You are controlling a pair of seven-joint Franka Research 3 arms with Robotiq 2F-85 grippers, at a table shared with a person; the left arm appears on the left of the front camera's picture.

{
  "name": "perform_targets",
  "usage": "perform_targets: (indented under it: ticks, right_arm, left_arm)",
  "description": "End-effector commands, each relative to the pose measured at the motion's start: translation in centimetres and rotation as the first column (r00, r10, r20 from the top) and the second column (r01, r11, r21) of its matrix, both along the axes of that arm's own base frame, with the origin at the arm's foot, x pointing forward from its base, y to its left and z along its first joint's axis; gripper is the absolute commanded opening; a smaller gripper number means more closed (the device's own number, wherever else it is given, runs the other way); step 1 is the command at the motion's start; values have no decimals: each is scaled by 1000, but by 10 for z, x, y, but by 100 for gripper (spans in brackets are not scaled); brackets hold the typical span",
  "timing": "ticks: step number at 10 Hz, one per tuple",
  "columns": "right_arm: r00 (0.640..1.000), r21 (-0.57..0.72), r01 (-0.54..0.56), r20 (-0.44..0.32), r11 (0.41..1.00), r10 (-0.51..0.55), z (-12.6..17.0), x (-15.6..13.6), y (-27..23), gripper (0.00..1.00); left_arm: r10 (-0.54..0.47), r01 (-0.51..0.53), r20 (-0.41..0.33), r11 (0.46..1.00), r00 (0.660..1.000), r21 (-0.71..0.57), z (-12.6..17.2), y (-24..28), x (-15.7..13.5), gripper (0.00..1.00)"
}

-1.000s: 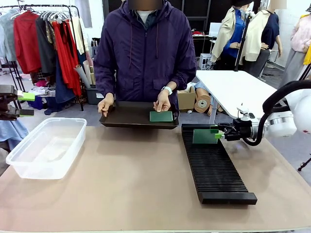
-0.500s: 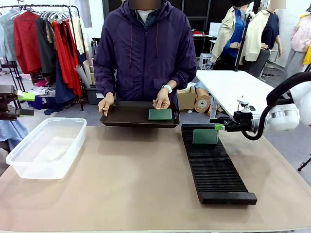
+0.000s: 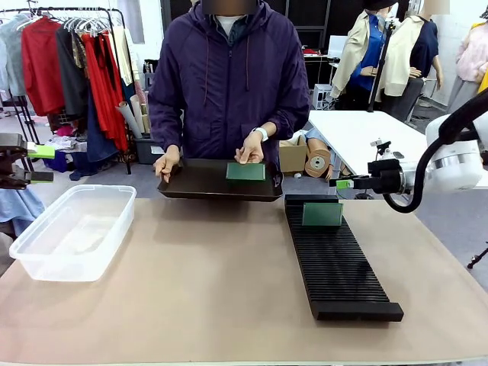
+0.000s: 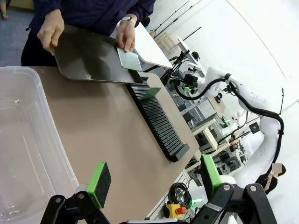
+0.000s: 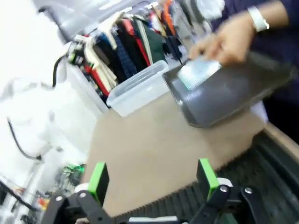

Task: Sort PCBs into racks and boxes based on the side picked up.
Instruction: Pick up the Blank PCB handed by the Human.

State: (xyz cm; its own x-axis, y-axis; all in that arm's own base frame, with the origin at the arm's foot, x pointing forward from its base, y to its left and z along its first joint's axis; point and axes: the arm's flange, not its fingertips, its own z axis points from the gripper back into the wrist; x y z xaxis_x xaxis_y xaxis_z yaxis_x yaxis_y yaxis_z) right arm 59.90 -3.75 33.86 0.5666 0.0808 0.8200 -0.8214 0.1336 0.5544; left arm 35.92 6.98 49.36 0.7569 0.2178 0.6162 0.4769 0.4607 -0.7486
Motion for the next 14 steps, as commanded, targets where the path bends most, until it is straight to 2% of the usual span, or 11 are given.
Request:
perform_targets:
  ticks: [1, 4, 5, 7, 10, 13, 14]
  right_arm:
    - [957, -28, 50, -286, 998, -56, 27, -33, 12, 100]
    - [848, -52, 117, -514, 992, -127, 57, -66, 15, 100]
    - [834, -23, 114, -542, 993, -109, 63, -73, 18, 100]
    - [823, 20, 113, -563, 993, -82, 70, -83, 23, 100]
    - [784, 20, 106, -617, 994, -71, 82, -102, 27, 100]
    - [774, 33, 123, -628, 992, -75, 89, -117, 27, 100]
    - [783, 68, 116, -620, 991, -50, 94, -118, 27, 100]
  left_arm:
    - [-3, 3, 6, 1000, 1000, -11, 1, 0, -2, 100]
    - [-3, 3, 6, 1000, 1000, -11, 1, 0, -2, 100]
    - [-3, 3, 6, 1000, 1000, -11, 1, 0, -2, 100]
    - [-3, 3, 6, 1000, 1000, -11, 1, 0, -2, 100]
    - [-3, 3, 6, 1000, 1000, -11, 1, 0, -2, 100]
    - [-3, 3, 6, 1000, 1000, -11, 1, 0, -2, 100]
    - [-3, 3, 6, 1000, 1000, -11, 1, 0, -2, 100]
